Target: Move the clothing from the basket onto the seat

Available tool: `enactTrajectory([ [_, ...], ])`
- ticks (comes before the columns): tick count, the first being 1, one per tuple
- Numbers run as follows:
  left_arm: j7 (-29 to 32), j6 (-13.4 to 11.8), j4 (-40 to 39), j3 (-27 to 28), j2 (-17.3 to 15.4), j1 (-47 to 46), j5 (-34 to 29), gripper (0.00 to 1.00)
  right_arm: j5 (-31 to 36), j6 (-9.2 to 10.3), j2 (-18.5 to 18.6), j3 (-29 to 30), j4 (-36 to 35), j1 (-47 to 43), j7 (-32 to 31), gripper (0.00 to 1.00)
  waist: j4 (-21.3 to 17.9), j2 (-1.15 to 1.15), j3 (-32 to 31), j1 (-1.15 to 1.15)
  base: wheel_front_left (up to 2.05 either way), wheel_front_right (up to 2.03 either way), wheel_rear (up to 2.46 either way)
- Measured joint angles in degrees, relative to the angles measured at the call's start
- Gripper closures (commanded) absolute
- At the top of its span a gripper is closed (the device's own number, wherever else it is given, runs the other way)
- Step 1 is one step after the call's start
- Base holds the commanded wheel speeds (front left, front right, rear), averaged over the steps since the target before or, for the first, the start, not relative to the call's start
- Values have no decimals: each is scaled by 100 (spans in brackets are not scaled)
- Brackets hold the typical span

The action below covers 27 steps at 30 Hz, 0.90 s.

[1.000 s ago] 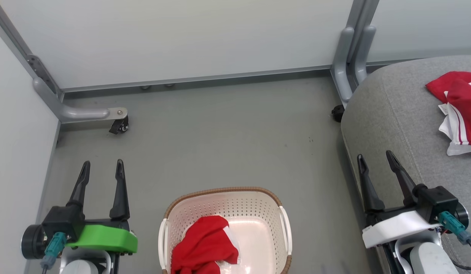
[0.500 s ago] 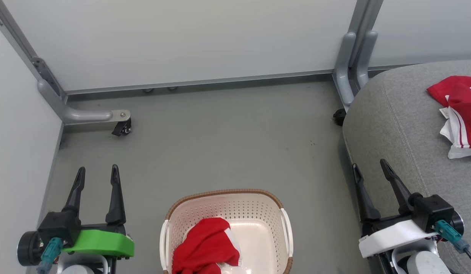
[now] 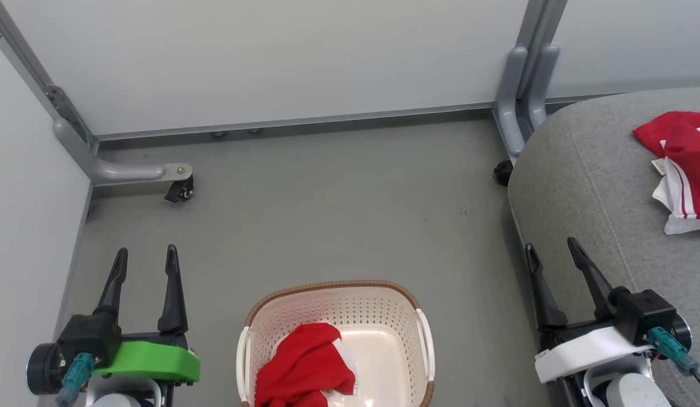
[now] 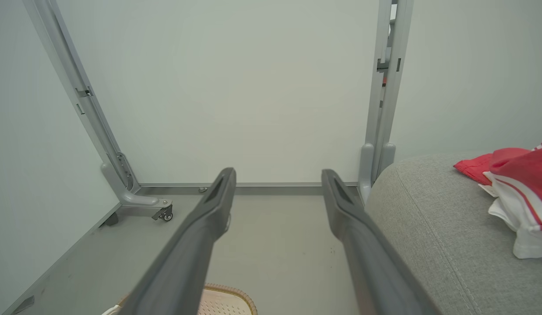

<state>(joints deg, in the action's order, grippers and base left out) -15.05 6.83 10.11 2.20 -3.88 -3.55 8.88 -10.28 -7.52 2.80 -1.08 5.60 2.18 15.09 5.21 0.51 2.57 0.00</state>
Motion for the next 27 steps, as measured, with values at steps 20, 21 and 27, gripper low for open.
enactTrajectory([
  [20, -8, 56, 365, -989, -291, -965, -59, 0, 18, 0, 0, -248, -102, 578, 0, 0, -408, 0, 626, 0, 0, 0, 0],
  [21, -8, 56, 403, -1049, -326, -1026, -29, 0, 20, 0, 0, -267, -118, 626, 1, 0, -434, 0, 680, 0, 0, 0, 0],
  [27, -8, 56, 809, -1600, -622, -1457, 67, 0, 36, 0, 0, -357, -219, 971, 0, 0, -645, 0, 1114, 0, 0, 0, 0],
])
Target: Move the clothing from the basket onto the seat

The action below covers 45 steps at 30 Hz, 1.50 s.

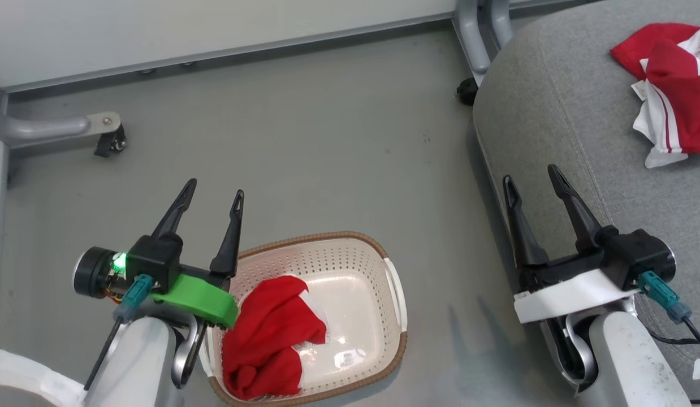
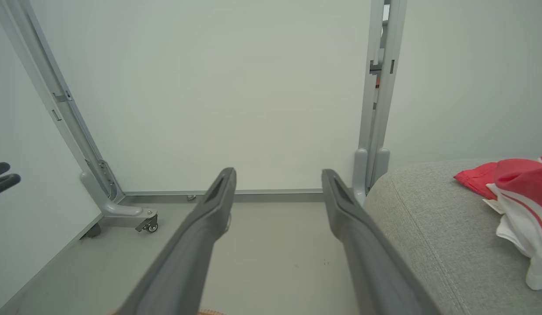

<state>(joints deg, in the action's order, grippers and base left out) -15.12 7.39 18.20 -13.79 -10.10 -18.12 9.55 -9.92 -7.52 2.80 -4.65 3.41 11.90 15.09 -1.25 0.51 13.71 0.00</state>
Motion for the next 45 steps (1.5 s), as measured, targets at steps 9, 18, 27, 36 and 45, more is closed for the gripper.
enactTrajectory([
  [9, 0, 0, 744, -815, -399, -560, 52, 0, -26, 0, 2, -105, -159, 385, 0, 0, -333, 0, 663, 0, 0, 0, 0],
  [18, 0, 0, 1525, -1454, -645, -1122, 196, 0, -74, 0, 3, -140, -327, 654, 0, 0, -611, 0, 1341, 0, 0, 0, 0],
  [27, 0, 1, 2360, -2127, -829, -1695, 318, 0, -115, 0, 3, -201, -508, 1043, 0, 0, -807, 0, 2062, 0, 0, 0, 0],
  [36, 0, 1, 3082, -2792, -923, -2163, 394, 0, -164, 0, 2, -189, -641, 1255, 0, 0, -1014, 0, 2648, 0, 0, 0, 0],
  [45, 0, 1, 4135, -3388, -946, -2773, 423, 0, -256, 0, 3, -180, -801, 1401, 0, 0, -1206, 0, 3233, -1, 0, 0, 0],
])
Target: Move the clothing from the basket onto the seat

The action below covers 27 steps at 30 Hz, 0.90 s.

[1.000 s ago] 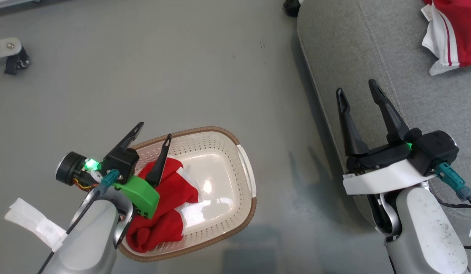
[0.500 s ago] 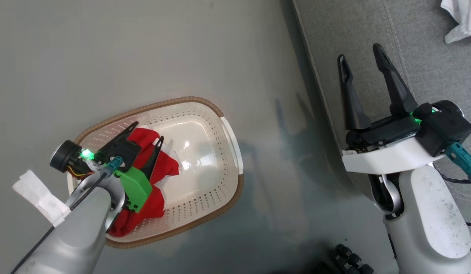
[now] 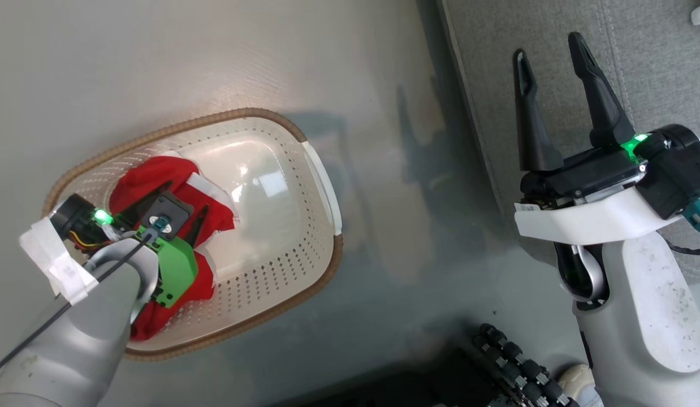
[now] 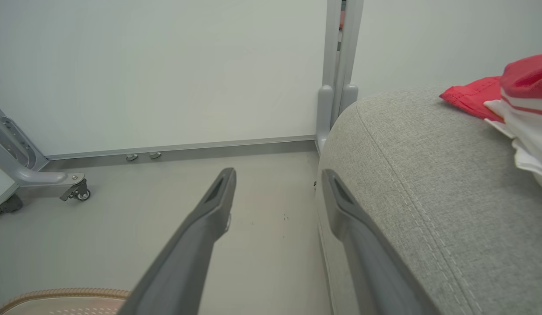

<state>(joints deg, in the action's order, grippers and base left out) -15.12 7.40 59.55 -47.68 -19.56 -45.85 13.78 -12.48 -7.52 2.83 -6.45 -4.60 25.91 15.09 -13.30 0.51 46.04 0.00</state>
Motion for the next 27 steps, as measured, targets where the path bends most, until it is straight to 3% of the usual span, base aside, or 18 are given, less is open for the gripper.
enactTrajectory([
  [10, 104, -1, 1106, -269, 22, -619, -45, 0, -18, 0, 1, 22, -200, 85, 0, 0, -155, 0, 525, 0, 0, 0, 0],
  [27, 1109, -236, 1403, -564, 31, -1135, -207, 0, 7, 0, 0, 24, -491, 118, 0, 0, -195, 0, 1111, 0, 0, 0, 0],
])
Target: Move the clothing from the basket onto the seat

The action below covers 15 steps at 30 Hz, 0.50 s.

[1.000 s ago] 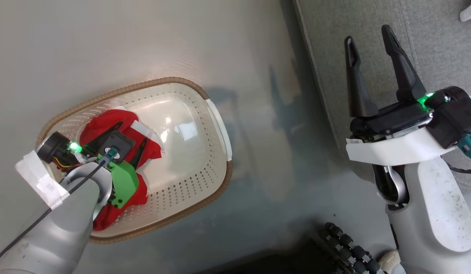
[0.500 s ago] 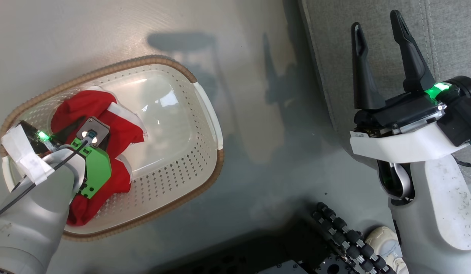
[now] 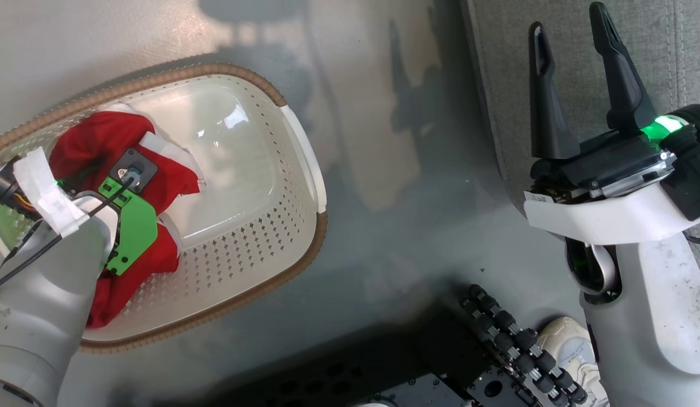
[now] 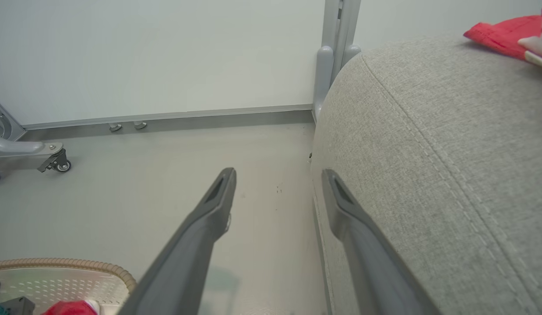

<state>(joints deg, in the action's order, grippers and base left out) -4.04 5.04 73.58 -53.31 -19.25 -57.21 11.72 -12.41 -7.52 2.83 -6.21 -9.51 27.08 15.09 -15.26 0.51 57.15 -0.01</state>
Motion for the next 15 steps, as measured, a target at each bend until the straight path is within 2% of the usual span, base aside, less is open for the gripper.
enactTrajectory([
  [11, 420, -55, 21, -188, 287, -139, -14, 0, 76, 0, 1, 5, -96, -30, 0, 0, -41, 0, 194, 0, 0, 0, 0],
  [12, 455, -84, 20, -192, 313, -139, -16, 31, 91, 0, 1, 12, -105, -42, 0, 0, -36, 0, 196, 0, 0, 0, 0],
  [13, 532, -105, 16, -214, 336, -139, -16, 66, 97, 0, 1, 26, -113, -58, 0, 0, -27, 0, 199, 0, 0, 0, 0],
  [14, 591, -112, 20, -231, 354, -138, -18, 92, 112, 0, 1, 38, -116, -69, 0, 0, -18, 0, 200, 0, 0, 0, 0],
  [15, 599, -115, 21, -243, 371, -138, -18, 100, 127, 0, 1, 53, -123, -76, 0, 0, -6, 0, 202, 0, 0, 0, 0],
])
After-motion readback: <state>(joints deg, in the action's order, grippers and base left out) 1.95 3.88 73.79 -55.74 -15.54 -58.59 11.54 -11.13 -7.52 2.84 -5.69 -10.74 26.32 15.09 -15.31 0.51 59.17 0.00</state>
